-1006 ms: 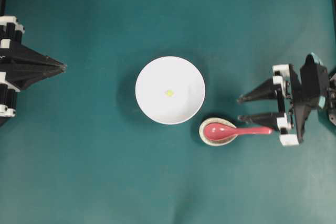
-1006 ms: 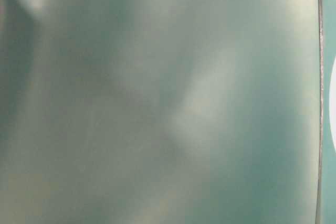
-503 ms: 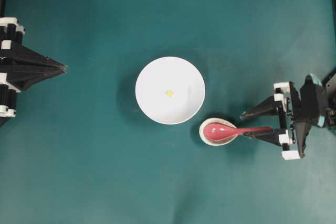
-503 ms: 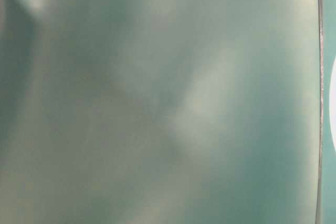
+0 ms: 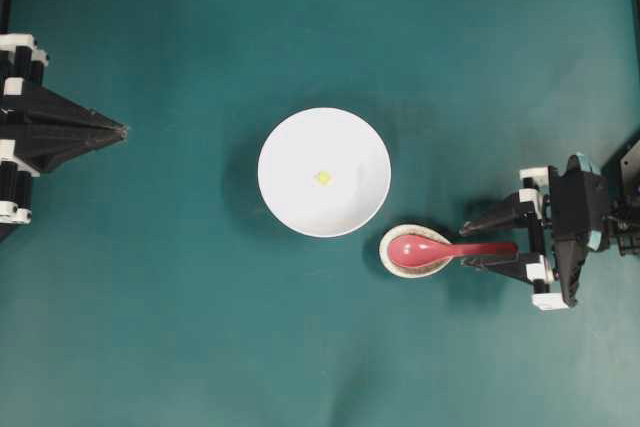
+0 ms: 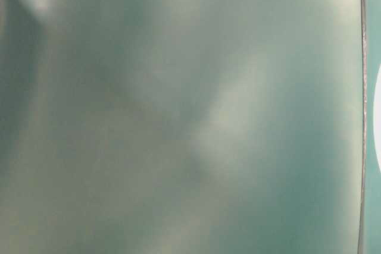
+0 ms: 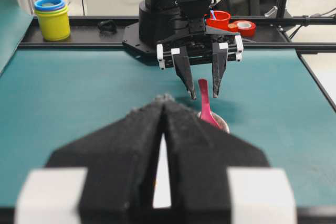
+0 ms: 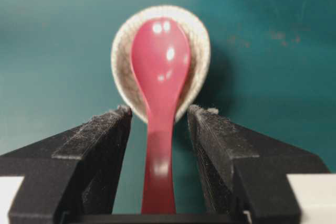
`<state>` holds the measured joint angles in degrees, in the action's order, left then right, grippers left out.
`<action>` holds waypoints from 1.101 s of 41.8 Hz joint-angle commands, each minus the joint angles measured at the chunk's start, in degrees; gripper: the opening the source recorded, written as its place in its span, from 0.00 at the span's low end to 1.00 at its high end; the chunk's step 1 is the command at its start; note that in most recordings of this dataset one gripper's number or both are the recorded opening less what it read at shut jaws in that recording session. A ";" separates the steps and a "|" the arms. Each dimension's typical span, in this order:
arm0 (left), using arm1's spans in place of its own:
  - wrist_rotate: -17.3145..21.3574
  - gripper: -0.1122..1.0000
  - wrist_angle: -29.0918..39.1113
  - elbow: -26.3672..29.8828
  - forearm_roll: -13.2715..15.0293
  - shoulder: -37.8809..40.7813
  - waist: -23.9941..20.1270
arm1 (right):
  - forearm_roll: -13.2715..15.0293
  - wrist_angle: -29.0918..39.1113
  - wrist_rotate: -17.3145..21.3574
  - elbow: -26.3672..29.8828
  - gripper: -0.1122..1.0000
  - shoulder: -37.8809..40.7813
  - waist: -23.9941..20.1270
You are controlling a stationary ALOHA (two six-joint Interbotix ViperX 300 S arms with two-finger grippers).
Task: Scoop the yellow hexagonal prism block from the bowl with a spoon using the right arm.
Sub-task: 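Close the right gripper on the red spoon handle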
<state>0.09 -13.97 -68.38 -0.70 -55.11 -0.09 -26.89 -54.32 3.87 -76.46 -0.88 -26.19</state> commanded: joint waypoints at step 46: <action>0.09 0.10 -0.18 0.35 -0.09 0.53 0.00 | -0.09 -2.46 0.70 0.70 0.57 4.13 -0.44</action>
<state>0.09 -13.71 -68.47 -0.79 -55.02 -0.09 -26.89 -56.51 4.48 -76.11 3.69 -26.37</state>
